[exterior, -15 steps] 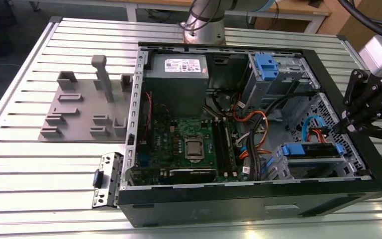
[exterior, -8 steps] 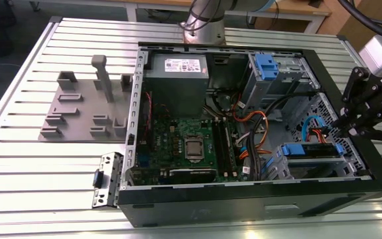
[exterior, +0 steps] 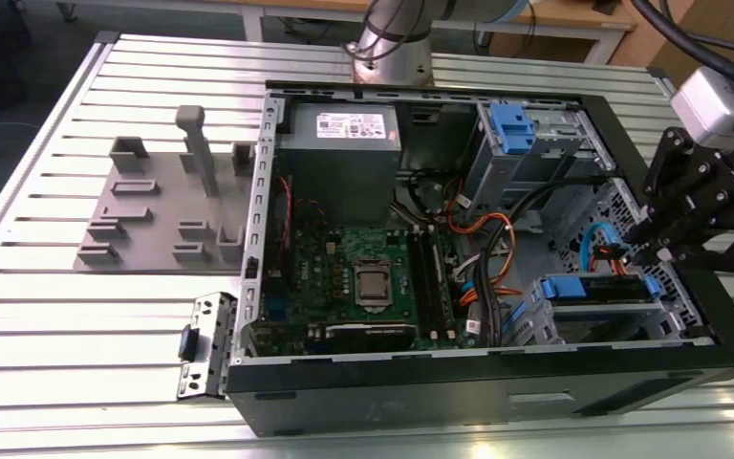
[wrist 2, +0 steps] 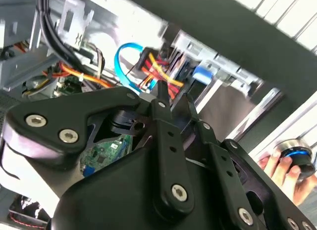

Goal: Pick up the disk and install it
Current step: 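Insert the second disk wire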

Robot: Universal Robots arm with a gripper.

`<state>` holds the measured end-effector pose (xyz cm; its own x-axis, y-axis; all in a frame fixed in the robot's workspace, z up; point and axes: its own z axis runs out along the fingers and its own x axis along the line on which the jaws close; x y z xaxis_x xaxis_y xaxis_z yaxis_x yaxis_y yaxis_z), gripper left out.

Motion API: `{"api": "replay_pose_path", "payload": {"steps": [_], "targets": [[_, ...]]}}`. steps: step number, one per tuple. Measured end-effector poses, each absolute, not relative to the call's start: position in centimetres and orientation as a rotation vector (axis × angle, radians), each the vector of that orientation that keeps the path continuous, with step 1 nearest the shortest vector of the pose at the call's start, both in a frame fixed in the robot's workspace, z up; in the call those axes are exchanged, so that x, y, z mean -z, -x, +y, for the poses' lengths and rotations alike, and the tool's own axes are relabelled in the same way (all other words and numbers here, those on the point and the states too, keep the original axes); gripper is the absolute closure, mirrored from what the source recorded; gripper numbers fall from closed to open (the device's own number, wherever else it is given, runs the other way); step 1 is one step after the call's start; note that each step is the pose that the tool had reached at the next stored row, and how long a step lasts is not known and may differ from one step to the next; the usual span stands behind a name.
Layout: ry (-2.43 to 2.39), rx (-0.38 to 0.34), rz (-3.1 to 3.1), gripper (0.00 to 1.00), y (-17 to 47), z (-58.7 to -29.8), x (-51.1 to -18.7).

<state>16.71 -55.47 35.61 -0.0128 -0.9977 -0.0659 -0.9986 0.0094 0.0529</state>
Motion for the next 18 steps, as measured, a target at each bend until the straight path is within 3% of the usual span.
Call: {"api": "replay_pose_path", "payload": {"steps": [18], "targets": [[2.202,-0.139,2.227,0.71,-16.22,-55.47,-35.43]]}}
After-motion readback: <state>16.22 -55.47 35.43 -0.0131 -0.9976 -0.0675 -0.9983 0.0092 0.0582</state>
